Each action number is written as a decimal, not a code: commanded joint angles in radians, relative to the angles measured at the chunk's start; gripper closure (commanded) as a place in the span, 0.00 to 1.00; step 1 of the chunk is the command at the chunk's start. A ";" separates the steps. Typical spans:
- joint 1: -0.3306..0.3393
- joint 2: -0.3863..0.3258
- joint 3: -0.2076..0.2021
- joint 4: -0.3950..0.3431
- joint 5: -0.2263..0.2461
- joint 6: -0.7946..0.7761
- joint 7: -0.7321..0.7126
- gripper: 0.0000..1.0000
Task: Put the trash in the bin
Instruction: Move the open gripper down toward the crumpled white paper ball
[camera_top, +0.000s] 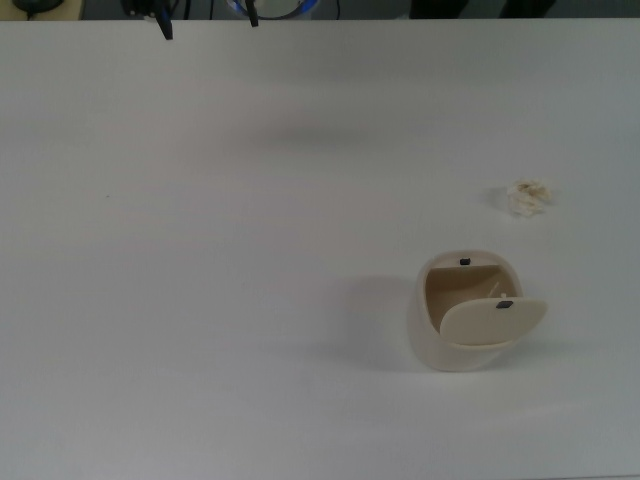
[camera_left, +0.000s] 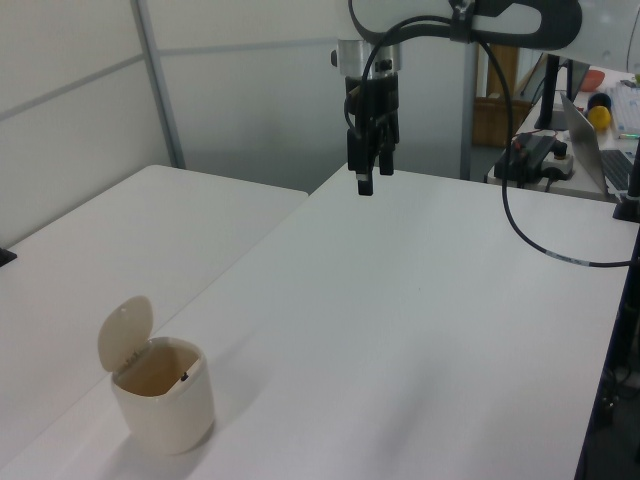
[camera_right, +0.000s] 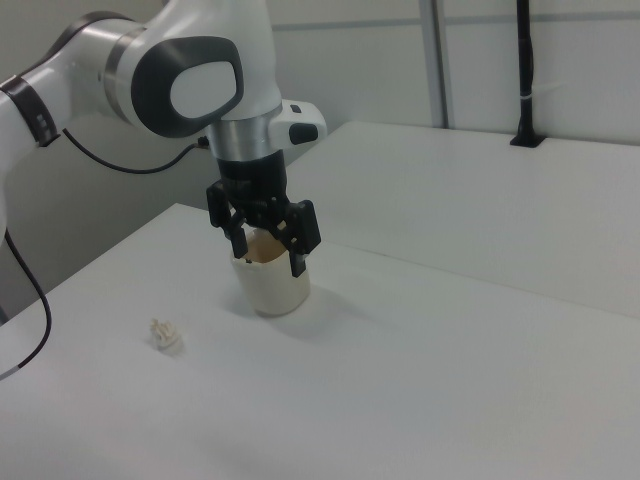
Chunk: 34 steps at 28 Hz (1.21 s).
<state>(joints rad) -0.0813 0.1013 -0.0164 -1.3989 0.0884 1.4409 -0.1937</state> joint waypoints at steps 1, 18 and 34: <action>0.026 -0.009 -0.002 -0.050 -0.036 0.039 0.007 0.00; 0.333 -0.005 0.009 -0.326 -0.128 0.275 0.328 0.00; 0.627 0.170 0.024 -0.316 -0.160 0.513 0.772 0.00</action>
<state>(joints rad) 0.4887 0.2376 0.0163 -1.7504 -0.0289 1.9295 0.4814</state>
